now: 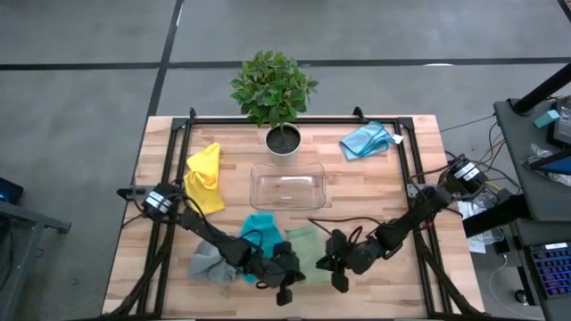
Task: Fold microfiber towels
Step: Put the folded green towel into the transparent bin
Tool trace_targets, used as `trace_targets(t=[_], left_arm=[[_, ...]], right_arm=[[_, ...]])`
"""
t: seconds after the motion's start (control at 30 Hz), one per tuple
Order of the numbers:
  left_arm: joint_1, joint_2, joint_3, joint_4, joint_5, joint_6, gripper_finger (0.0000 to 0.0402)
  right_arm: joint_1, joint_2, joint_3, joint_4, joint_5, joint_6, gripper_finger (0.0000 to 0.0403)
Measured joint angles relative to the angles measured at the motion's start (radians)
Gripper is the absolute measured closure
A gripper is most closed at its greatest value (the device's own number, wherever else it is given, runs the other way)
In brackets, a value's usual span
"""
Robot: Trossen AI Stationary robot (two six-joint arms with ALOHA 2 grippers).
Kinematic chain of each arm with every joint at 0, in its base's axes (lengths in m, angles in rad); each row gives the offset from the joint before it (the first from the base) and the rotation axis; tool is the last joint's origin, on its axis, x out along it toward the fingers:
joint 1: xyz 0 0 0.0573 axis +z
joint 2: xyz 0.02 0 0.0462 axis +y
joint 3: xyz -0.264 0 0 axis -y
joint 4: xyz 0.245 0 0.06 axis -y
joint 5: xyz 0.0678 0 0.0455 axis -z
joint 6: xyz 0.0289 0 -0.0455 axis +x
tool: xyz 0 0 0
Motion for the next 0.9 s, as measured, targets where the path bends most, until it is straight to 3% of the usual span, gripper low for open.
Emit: trace_targets(t=[0.17,0.4,0.63,0.9], left_arm=[[0.003,0.031,0.001,0.062,0.018,0.000,0.0402],[0.006,0.078,0.000,0.095,0.080,-0.016,0.0402],[0.009,0.090,-0.002,0.091,0.101,-0.055,0.0402],[0.009,0.090,-0.002,0.088,0.103,-0.055,0.0402]], right_arm=[[-0.001,0.016,0.000,0.010,0.037,-0.041,0.0335],[-0.045,0.112,0.000,0.034,0.124,0.037,0.0306],[-0.071,0.149,0.000,-0.017,0.117,0.067,0.0277],[-0.073,0.075,-0.001,-0.036,-0.015,0.106,0.0226]])
